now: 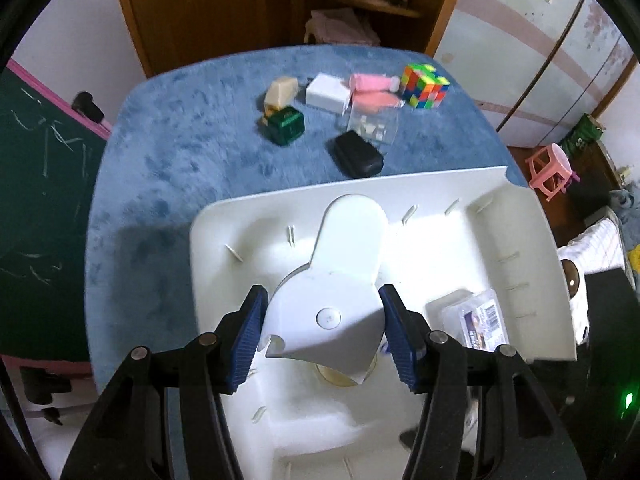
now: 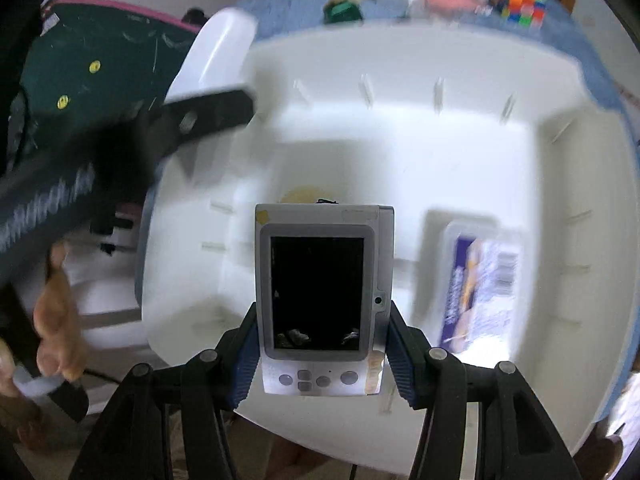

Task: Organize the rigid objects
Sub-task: 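Carry both items into the white tray and open both tools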

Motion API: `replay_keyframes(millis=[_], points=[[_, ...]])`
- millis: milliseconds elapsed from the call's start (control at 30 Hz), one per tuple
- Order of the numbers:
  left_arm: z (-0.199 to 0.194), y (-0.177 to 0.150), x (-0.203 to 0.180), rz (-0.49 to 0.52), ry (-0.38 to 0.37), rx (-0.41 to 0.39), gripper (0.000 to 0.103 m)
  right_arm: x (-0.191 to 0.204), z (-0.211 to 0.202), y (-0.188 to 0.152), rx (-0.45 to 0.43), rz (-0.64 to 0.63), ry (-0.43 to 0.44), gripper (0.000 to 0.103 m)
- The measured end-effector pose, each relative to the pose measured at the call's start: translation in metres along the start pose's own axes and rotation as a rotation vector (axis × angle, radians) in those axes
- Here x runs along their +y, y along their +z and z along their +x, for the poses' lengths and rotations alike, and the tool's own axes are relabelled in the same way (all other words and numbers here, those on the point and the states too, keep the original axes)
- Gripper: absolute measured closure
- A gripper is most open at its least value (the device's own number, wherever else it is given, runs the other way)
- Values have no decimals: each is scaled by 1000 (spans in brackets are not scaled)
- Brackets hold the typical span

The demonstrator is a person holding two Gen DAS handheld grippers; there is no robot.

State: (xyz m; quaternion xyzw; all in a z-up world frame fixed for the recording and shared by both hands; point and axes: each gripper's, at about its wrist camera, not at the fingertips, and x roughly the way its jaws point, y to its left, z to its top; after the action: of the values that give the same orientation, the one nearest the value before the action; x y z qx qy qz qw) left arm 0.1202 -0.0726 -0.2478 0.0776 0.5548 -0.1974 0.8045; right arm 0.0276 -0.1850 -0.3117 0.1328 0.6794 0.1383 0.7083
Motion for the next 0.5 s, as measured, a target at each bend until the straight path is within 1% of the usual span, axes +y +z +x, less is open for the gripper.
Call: replay_keyframes(millis=[100,167,267,367,500], points=[[14,0,0,6,6,20,42,-2,13,-3,40,9,28,46],[24,-1,-1,6,9,35,42,-6,21,-4,60,26,23,46],[37,-3,-1,5,15,61,42,-16,35,-3,78,62,-19,46],[46,-6,-4,18,32,79,42,-27,44,-3,85,88,-90,46],[56,-10,-8,43,49,98,42,-25,45,-5,63,55,-152,45]])
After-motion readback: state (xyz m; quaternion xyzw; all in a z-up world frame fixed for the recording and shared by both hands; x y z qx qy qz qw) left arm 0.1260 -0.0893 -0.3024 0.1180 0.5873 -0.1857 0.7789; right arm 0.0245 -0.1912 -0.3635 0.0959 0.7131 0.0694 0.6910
